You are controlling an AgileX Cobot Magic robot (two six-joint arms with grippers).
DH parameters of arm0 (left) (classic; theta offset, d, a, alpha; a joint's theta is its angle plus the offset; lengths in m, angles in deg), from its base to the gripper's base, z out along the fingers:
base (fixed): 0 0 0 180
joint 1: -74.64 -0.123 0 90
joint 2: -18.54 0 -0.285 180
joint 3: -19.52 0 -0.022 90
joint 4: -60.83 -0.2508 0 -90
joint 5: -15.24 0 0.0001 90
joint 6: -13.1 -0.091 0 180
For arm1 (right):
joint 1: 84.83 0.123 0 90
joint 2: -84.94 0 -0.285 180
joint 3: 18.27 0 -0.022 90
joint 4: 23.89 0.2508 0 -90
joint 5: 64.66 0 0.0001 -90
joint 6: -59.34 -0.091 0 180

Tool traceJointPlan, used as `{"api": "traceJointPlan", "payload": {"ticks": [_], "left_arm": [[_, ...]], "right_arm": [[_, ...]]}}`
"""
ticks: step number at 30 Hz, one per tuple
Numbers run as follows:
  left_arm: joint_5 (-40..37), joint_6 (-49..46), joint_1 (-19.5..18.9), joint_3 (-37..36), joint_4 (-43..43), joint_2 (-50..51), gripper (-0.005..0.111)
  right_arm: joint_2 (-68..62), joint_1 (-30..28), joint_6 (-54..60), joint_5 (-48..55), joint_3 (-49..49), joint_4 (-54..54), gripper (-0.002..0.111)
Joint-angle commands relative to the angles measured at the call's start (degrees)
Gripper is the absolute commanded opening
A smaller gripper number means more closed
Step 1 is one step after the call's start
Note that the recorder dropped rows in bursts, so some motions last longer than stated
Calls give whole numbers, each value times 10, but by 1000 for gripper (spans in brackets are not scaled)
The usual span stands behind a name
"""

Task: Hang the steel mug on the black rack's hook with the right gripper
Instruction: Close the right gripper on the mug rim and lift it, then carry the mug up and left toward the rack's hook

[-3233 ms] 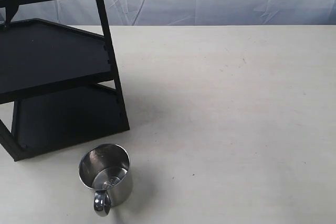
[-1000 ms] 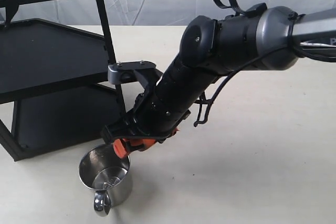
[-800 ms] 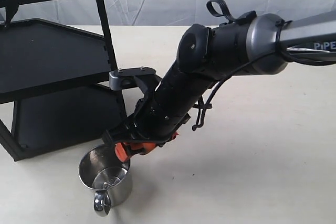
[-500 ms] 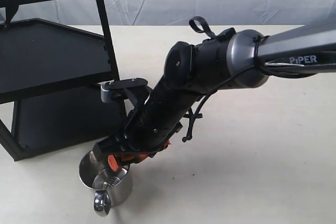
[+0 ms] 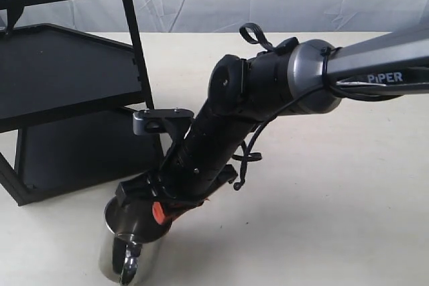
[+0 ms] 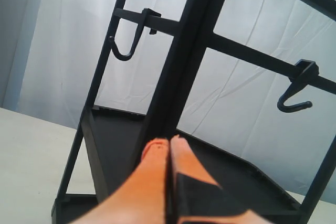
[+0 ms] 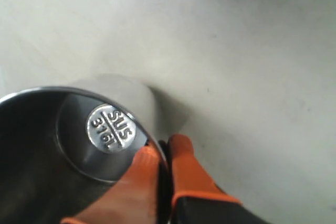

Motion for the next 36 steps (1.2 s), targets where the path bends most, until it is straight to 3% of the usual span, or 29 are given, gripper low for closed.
{"api": "traceJointPlan", "payload": {"ticks": [1, 10, 21, 36], "left_arm": [[2, 0, 1, 1, 0, 2, 0], [2, 0, 1, 1, 0, 2, 0], [2, 0, 1, 1, 0, 2, 0], [2, 0, 1, 1, 0, 2, 0]], "right_arm": [[0, 0, -26, 75, -3, 12, -1], [0, 0, -8, 139, -3, 96, -1], [0, 0, -37, 188, -3, 341, -1], [13, -1, -34, 157, -2, 457, -1]]}}
